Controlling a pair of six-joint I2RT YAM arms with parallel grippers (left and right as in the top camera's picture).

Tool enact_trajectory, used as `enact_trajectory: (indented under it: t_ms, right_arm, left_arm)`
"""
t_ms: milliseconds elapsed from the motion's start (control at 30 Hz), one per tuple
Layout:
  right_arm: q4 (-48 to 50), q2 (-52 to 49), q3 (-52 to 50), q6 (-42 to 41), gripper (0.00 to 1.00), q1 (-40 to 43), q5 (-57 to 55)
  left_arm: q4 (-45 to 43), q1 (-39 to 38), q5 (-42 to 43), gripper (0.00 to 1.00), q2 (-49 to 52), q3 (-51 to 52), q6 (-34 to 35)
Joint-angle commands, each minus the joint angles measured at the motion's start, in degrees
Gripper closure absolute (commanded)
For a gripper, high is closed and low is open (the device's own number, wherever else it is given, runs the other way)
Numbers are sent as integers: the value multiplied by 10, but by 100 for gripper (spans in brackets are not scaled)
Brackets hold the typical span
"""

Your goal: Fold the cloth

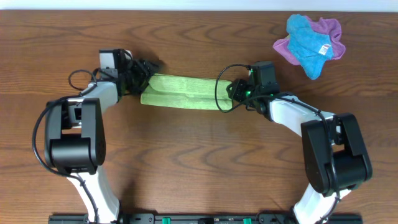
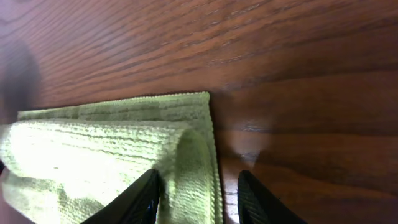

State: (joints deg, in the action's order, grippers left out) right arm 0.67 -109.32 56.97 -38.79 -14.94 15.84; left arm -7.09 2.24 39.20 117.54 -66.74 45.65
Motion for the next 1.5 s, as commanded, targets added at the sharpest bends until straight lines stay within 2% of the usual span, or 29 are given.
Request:
enact_trajectory:
  t_ms: [0,233,633,967,1067,1133,1267,1333,1467]
  right_arm:
    - [-3,22,9,-6,59,3,12]
    - [-31,53,10,-10,60,3,11]
    - [-69,78,10,-14,63,3,12]
    - [-83,83,10,-14,67,3,27]
    - [-98,83,10,-14,69,3,37]
    - [-104,83,10,-16,71,3,44]
    - [-114,83,10,-30,70,3,62]
    - [-120,85,10,-41,69,3,67]
    - [-129,85,10,-49,65,3,82]
  left_arm:
    - [8,11,29,5,5,-26,-9]
    - [66,13,43,5,0,-69,-18]
    - [238,53,7,4,-61,-89,-123]
    - [270,51,13,5,-125,-89,-135]
    - [275,35,8,49,-125,-89,-128]
    - [277,22,-5,70,-124,-89,-122]
    - [276,-12,-60,89,-121,-89,-105]
    - [273,-30,-88,93,-116,-89,-105]
    - [269,-51,-119,94,-97,-89,-105]
